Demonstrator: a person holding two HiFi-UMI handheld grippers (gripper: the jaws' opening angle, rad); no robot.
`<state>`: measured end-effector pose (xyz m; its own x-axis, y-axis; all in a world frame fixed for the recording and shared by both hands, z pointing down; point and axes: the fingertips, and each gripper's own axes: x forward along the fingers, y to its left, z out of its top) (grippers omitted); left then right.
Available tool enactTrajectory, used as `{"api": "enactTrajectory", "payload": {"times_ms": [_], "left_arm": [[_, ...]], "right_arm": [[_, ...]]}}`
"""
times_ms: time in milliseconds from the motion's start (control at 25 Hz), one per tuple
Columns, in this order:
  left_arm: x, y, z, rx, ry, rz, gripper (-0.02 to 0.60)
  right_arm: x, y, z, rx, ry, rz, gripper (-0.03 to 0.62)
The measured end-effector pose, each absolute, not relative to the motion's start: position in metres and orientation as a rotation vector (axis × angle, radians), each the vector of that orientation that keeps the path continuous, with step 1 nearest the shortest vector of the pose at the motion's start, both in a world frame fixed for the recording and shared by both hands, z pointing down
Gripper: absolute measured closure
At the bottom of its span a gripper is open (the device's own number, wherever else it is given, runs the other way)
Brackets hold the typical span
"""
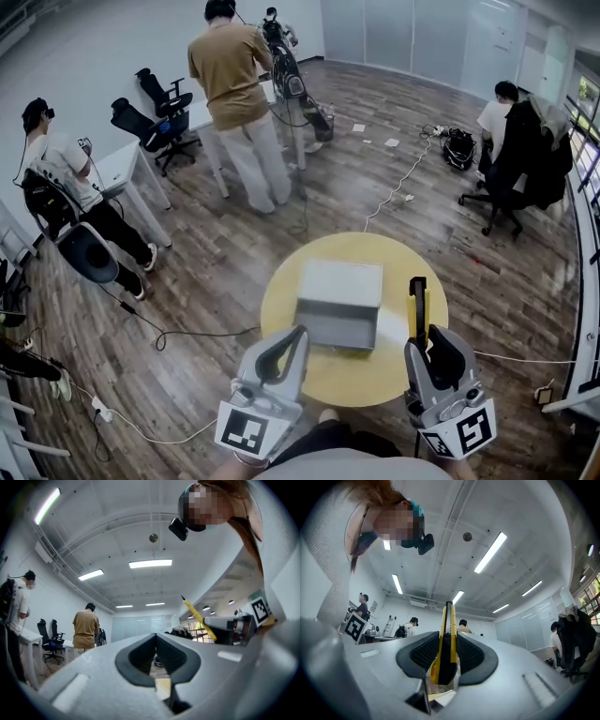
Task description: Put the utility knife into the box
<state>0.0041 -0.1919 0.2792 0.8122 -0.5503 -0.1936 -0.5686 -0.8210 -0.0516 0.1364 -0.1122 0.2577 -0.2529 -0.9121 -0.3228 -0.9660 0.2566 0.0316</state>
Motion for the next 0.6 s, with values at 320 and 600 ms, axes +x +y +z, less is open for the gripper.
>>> {"api": "enactTrajectory", "payload": {"times_ms": [320, 600], "left_arm": [[0.017, -0.21, 0.272, -2.877, 0.903, 0.29, 0.581], [0.025, -0.216, 0.285, -2.877, 0.97, 0.25, 0.581]], "right_arm": [[0.152, -0.133, 0.256, -1.725, 2.295, 0.287, 0.474], [0.155, -0.144, 0.259, -1.659, 2.369, 0.273, 0.474]]}}
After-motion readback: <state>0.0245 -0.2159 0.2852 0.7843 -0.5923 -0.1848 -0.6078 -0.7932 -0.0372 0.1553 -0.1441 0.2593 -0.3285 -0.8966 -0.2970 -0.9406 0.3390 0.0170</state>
